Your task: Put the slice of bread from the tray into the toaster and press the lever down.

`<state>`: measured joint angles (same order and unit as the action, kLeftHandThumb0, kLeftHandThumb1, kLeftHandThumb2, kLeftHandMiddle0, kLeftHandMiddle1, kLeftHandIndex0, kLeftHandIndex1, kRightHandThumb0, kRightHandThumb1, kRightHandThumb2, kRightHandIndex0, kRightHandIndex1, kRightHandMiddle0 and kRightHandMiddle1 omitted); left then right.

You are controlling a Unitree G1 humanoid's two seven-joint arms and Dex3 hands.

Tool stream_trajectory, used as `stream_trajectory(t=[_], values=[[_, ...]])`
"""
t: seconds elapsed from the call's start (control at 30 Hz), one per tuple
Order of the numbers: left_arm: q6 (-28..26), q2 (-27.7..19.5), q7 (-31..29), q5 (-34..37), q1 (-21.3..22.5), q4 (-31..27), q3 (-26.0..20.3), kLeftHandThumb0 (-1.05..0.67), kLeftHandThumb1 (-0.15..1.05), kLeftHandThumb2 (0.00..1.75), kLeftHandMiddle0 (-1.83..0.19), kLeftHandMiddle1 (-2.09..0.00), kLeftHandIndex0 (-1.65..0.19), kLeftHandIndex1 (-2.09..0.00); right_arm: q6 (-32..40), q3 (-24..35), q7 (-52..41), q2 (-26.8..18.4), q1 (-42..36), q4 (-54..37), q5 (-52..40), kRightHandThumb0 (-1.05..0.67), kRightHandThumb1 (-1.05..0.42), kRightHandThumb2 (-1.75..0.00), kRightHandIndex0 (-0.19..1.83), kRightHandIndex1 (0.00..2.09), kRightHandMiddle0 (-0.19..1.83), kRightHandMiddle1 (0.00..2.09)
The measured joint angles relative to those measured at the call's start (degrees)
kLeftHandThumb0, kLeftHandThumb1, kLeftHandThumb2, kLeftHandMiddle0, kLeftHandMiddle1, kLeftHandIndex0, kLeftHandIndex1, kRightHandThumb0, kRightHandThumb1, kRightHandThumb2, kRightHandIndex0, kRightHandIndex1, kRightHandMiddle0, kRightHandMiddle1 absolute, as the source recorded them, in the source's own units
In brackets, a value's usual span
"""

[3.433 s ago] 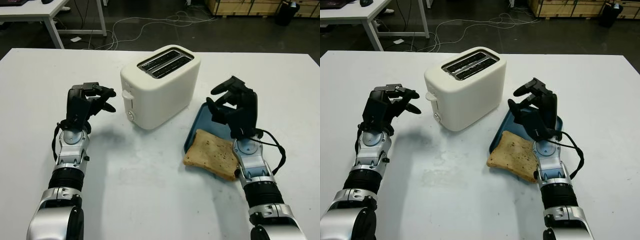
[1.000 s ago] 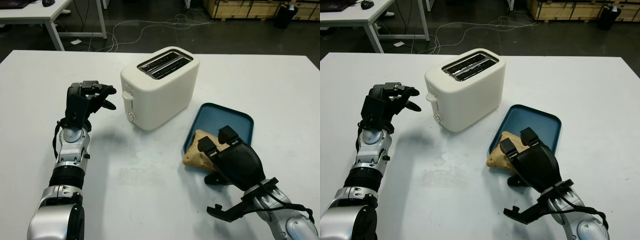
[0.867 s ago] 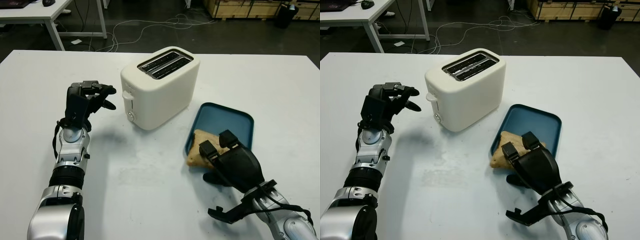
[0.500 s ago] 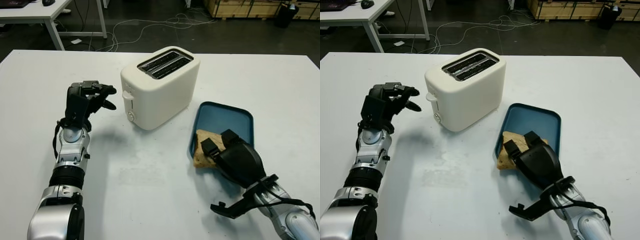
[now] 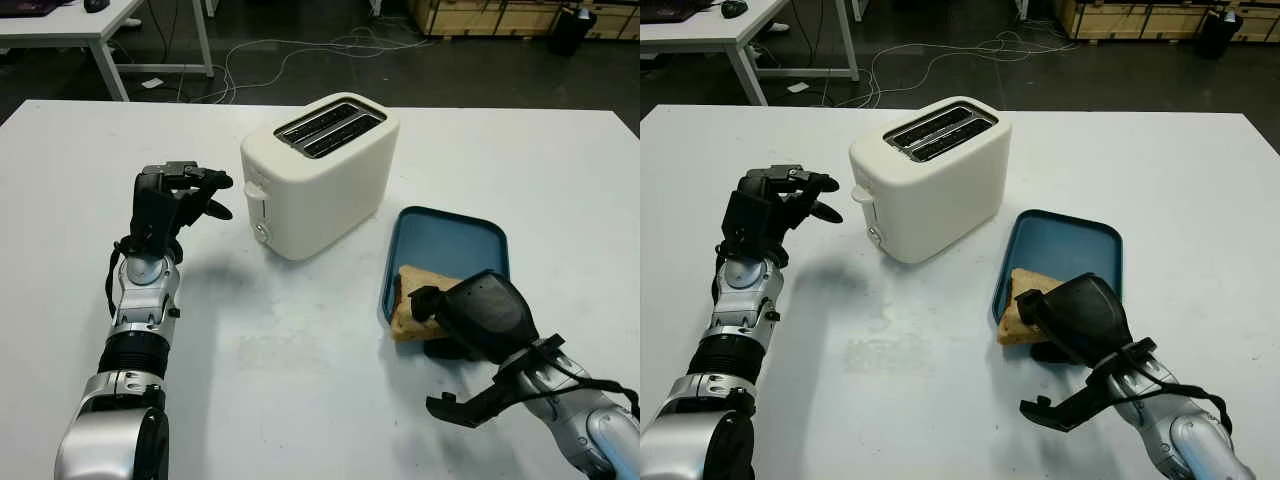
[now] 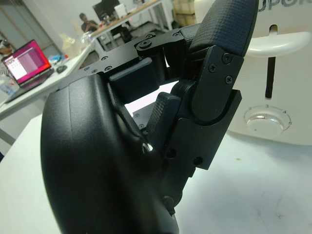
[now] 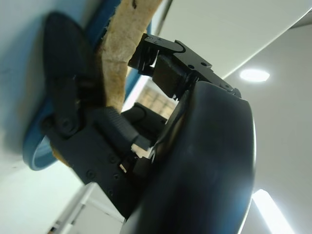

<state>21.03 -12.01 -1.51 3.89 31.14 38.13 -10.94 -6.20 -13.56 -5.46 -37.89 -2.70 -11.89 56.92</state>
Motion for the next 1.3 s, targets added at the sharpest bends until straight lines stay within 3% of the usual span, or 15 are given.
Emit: stream_trajectory(t=[0.33,0.47,0.57,0.63,0.73,1.0,1.07,1.2,1.3], values=[[0.1,0.0,-0.1,0.0,0.0,0.1,0.0,-1.05,0.87,0.00,-1.57,-0.65,-1.57,-0.33,-2.1,1.4,0.9,1.5,2.4,4.8,-7.7,-1.05,-0.90,-0.02,1.57,1.47,1.57,1.05],[0.1,0.0,0.0,0.0,0.0,0.1,0.0,-1.05,0.87,0.00,-1.57,-0.65,-1.57,-0.33,-5.8,1.5,10.6,1.9,3.9,10.4,-7.3,-1.05,-0.92,-0.15,1.57,1.70,1.57,1.33],[0.1,0.0,0.0,0.0,0.0,0.1,0.0,-1.05,0.87,0.00,-1.57,-0.65,-1.57,-0.33,-7.3,1.4,15.1,2.0,5.2,13.7,-6.4,-1.05,-0.92,-0.32,1.57,1.74,1.57,1.37],[0.1,0.0,0.1,0.0,0.0,0.0,0.0,-1.05,0.87,0.00,-1.57,-0.65,-1.57,-0.33,-7.6,1.4,17.0,1.9,5.8,14.7,-6.2,-1.05,-0.92,-0.33,1.57,1.74,1.57,1.35],[0.1,0.0,0.1,0.0,0.0,0.0,0.0,-1.05,0.86,0.00,-1.57,-0.66,-1.57,-0.33,-9.0,1.7,19.2,1.9,7.0,15.3,-6.4,-1.05,-0.92,-0.29,1.57,1.75,1.57,1.51],[0.1,0.0,0.1,0.0,0.0,0.0,0.0,-1.05,0.87,0.00,-1.57,-0.66,-1.57,-0.33,-9.3,4.3,20.3,1.5,9.4,14.6,-6.6,-0.97,-0.91,-0.41,1.57,1.75,1.53,1.73],[0.1,0.0,0.2,0.0,0.0,0.0,0.0,-1.05,0.87,0.00,-1.57,-0.66,-1.57,-0.34,-9.7,5.2,20.3,1.2,10.2,13.5,-6.6,-0.96,-0.91,-0.49,1.57,1.75,1.54,1.74],[0.1,0.0,0.2,0.0,0.0,0.1,0.0,-1.05,0.87,0.00,-1.57,-0.65,-1.56,-0.34,-10.2,6.8,20.1,1.0,11.9,11.0,-7.0,-0.89,-0.71,-0.77,1.57,1.75,1.55,1.75],[0.1,0.0,0.2,0.0,0.0,0.1,0.0,-1.05,0.87,0.00,-1.57,-0.65,-1.56,-0.34,-10.5,8.3,20.3,0.8,14.6,10.2,-7.0,-0.88,-0.78,-0.87,1.57,1.75,1.57,1.75]])
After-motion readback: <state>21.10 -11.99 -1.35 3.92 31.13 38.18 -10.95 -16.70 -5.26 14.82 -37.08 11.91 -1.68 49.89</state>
